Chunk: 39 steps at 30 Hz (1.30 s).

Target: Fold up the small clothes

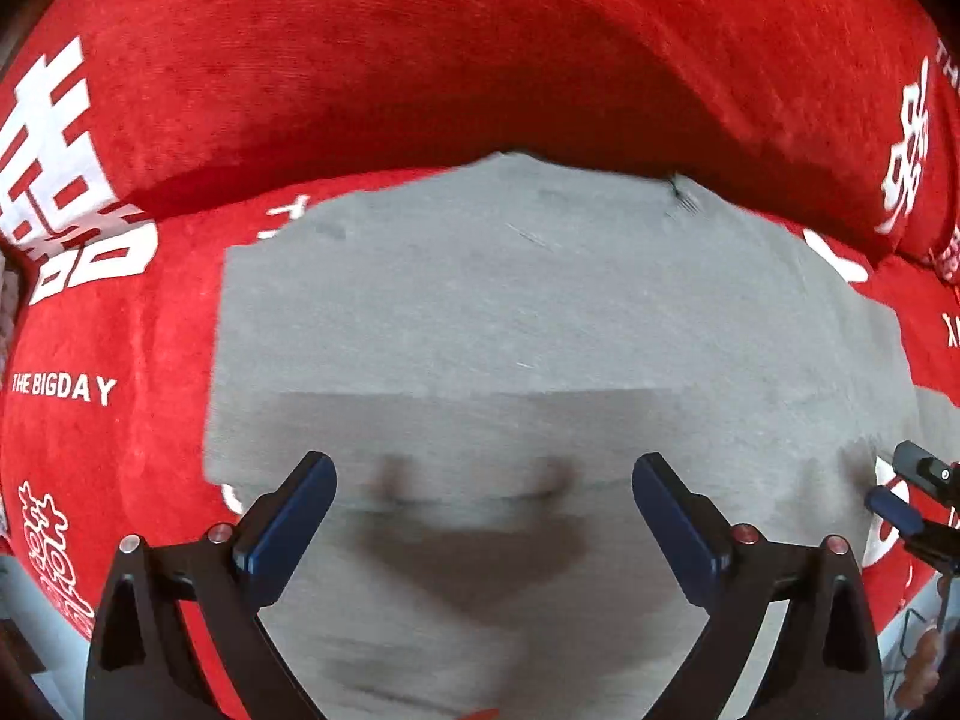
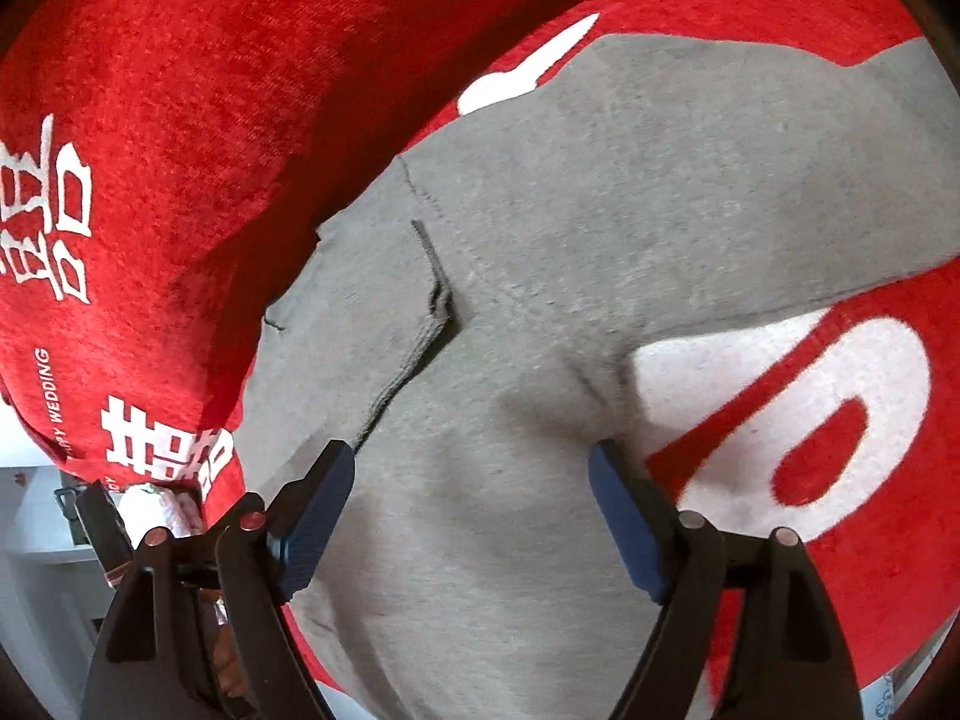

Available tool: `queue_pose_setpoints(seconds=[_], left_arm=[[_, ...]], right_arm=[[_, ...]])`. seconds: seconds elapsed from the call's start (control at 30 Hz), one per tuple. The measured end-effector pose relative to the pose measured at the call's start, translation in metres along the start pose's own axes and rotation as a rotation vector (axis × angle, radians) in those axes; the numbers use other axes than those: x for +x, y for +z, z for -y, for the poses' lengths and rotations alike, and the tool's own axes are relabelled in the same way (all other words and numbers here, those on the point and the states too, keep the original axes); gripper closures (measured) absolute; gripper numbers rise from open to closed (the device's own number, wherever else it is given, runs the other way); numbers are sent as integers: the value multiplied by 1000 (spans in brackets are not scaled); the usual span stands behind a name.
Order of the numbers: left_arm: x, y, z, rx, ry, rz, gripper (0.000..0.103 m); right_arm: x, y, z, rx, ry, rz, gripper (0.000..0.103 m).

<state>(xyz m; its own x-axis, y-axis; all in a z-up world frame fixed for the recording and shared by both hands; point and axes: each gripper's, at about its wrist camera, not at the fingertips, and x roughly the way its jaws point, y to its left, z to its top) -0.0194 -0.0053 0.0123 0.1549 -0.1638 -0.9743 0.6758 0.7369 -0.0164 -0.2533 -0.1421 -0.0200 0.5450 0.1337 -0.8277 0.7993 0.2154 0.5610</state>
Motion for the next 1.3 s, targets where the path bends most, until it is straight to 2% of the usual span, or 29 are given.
queue_pose_setpoints(seconds=[0.1,0.27,0.37,0.53,0.73,0.9,1.0,1.1,1.3], left_arm=[[6,1,15,13,18,-25,3],[15,5,40,-5,-3,-70,4],[21,15,60,17,-15,-56,4],[27,34,117,106,-27,18,4],[53,27,166,246,20,-7,4],[49,9,182,323,-18,-28,3],[43,-1,188,366,-35,-24,3],[36,-5,184,337,-70,-39,4],[30,-5,178,292,-93,-68,4]], right_arm=[[-6,3,9,12,2,3,19],[-19,9,29,38,-5,21,19],[-29,11,43,61,-6,33,19],[-43,13,63,95,-1,58,19],[-59,17,89,155,2,87,19],[-69,21,109,193,-6,109,19],[-78,21,127,250,18,135,19],[-93,24,152,328,41,194,19],[-115,30,205,480,62,298,19]])
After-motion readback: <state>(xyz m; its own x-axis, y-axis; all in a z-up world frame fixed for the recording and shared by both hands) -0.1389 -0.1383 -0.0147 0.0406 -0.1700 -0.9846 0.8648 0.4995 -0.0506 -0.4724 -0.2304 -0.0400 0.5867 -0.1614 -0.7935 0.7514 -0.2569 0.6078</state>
